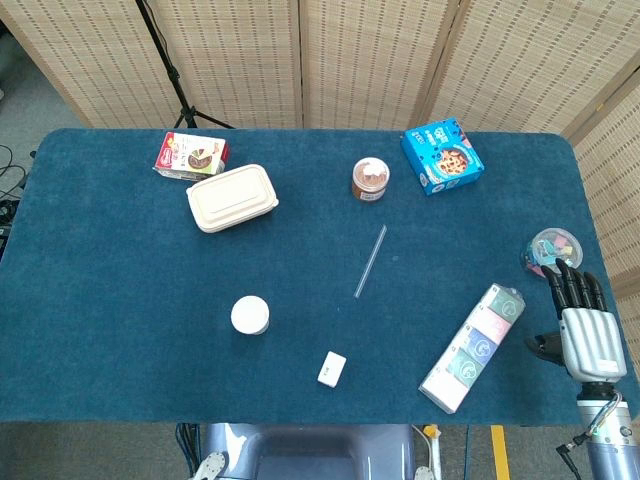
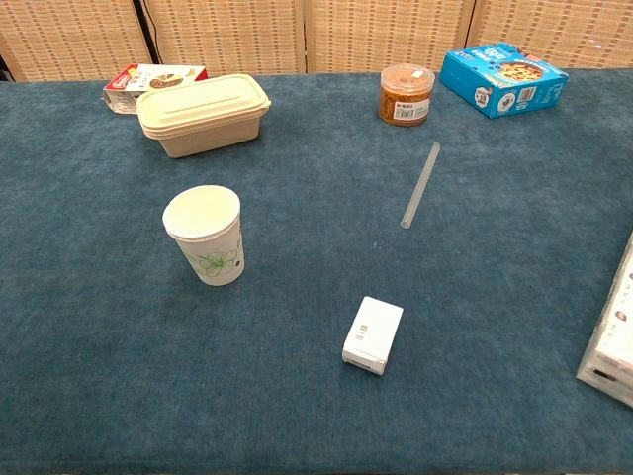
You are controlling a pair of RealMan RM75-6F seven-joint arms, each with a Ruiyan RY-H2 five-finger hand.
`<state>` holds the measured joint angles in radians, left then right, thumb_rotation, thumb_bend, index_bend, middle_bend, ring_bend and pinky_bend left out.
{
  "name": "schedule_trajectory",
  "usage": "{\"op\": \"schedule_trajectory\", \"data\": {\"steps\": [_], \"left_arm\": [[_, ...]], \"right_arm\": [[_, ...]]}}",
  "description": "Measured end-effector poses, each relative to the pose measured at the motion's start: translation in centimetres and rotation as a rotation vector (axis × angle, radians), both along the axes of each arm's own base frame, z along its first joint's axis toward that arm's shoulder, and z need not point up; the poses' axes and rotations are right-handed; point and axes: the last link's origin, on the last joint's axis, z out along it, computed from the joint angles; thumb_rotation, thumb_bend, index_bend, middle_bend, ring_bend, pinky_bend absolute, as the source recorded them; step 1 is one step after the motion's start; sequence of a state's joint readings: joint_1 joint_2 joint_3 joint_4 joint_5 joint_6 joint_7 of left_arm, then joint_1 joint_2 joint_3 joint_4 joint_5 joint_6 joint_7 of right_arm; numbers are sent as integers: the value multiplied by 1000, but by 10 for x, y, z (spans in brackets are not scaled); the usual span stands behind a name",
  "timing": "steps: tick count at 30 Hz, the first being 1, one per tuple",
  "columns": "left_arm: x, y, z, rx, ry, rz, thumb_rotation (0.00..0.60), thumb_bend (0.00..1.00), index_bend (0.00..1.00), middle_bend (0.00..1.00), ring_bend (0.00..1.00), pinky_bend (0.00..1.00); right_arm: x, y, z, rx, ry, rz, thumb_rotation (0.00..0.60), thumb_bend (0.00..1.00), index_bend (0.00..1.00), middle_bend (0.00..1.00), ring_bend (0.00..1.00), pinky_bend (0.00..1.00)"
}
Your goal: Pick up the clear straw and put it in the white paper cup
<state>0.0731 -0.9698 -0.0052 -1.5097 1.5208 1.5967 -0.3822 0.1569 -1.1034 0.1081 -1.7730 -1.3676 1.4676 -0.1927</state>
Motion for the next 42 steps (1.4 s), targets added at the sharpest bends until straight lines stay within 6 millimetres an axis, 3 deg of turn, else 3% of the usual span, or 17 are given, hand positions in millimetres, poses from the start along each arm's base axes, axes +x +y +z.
{"op": "schedule_trajectory", "data": {"steps": [12, 18, 24, 29, 37, 42], "left_arm": [[6, 1, -5, -17, -1, -17, 600, 0, 0, 0, 0, 0], [9, 4, -6, -26, 9, -31, 600, 0, 0, 0, 0, 0], [9, 6, -8, -29, 16, -18, 600, 0, 0, 0, 0, 0], [7, 8, -7, -18, 12, 0, 600, 0, 0, 0, 0, 0], [6, 13, -8, -23, 14, 27, 600, 0, 0, 0, 0, 0], [6, 16, -9, -29, 19, 37, 600, 0, 0, 0, 0, 0]], "right_arm": [[-5, 5, 4, 6, 7, -2, 600, 0, 29, 0, 0, 0], [5, -6, 4, 70, 6, 72, 600, 0, 60, 0, 0, 0], [21, -33, -1, 187, -67, 173, 600, 0, 100, 0, 0, 0], [44, -71, -11, 295, -79, 312, 600, 0, 122, 0, 0, 0], [78, -131, -48, 386, -60, 380, 600, 0, 135, 0, 0, 0], [89, -159, -67, 362, -84, 344, 600, 0, 133, 0, 0, 0]]}}
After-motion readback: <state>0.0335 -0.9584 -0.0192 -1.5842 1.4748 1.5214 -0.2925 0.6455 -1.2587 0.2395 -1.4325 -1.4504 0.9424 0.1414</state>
